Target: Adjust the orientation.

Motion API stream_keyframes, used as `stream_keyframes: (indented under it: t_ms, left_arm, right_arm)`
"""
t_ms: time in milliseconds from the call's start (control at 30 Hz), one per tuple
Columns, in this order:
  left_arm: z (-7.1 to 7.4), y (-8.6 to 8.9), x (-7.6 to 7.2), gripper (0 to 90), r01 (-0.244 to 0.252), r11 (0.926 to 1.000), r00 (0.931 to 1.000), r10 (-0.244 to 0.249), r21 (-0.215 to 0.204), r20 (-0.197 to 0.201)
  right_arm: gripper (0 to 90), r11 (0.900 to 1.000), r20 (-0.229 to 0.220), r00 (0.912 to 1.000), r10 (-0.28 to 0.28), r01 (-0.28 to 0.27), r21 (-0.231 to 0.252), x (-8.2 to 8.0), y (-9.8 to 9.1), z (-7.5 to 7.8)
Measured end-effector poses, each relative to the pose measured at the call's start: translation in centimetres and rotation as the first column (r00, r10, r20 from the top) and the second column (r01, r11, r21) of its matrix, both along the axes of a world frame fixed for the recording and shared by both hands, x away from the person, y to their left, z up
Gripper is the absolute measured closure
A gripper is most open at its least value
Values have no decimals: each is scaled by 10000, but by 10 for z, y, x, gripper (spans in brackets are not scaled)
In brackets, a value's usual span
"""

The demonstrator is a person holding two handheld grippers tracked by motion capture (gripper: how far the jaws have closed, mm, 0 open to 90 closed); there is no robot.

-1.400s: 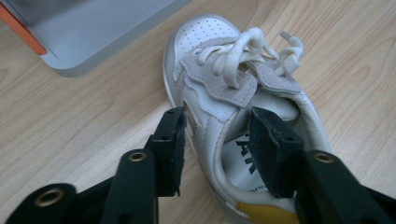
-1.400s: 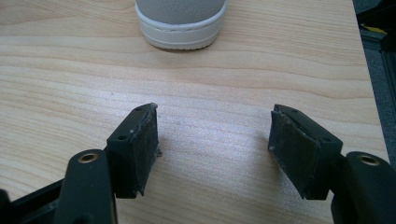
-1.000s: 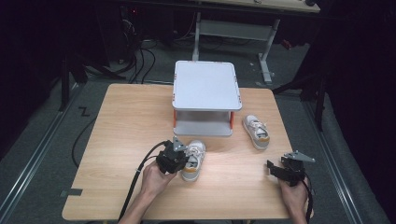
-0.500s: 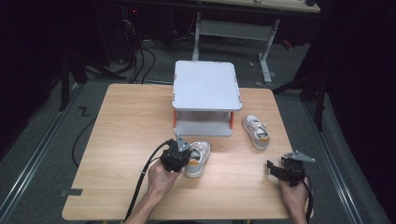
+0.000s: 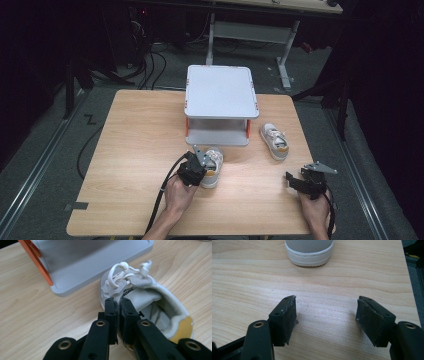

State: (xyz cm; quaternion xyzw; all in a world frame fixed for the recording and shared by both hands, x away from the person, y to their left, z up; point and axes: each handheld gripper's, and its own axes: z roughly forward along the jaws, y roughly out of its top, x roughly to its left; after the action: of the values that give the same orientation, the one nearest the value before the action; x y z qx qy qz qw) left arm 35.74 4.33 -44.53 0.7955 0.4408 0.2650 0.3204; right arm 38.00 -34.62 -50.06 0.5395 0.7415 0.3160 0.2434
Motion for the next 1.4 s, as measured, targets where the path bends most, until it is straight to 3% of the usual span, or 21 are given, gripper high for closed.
stream_keyframes:
  t_ms: [133, 367, 567, 633, 767, 1000, 1100, 1267, 1400]
  left_arm:
    - [-3, -2, -2, 827, 374, 9993, 9989, -376, -67, -287]
    - [-4, 5, -2, 795, 654, 9919, 9940, -744, -1091, -807]
    - [-5, 11, -1, 664, 836, 9848, 9908, -984, -1520, -926]
    - [-6, 13, 0, 569, 757, 9842, 9915, -912, -1599, -924]
    - [-3, 19, 0, 480, 854, 9745, 9906, -1054, -2075, -874]
    - [-1, 35, -1, 371, 959, 9655, 9920, -1129, -2422, -572]
    - [-1, 46, -1, 362, 885, 9565, 9926, -1081, -2778, -561]
    - [-2, 69, -3, 349, 614, 9534, 9960, -778, -2952, -438]
    - [-6, 89, -4, 340, 299, 9458, 9979, -466, -3233, -441]
  right_arm:
    - [327, 10000, 7, 10000, 12, -12, -9, 0, 0, 0]
    - [327, 10000, -2, 10000, -6, 6, 3, 0, 0, 0]
    - [327, 10000, -3, 10000, -6, 6, 4, 0, 0, 0]
    - [327, 10000, -3, 10000, -6, 6, 5, 0, 0, 0]
    - [327, 10000, 6, 10000, 8, -8, -8, 0, 0, 0]
    - [328, 10000, -2, 10000, 5, -5, -2, 0, 0, 0]
    - [328, 10000, 3, 10000, 9, -9, -8, 0, 0, 0]
    - [330, 10000, 11, 10000, -19, 19, -10, 0, 0, 0]
    - [357, 10000, 4, 10000, -78, 78, 39, 0, 0, 0]
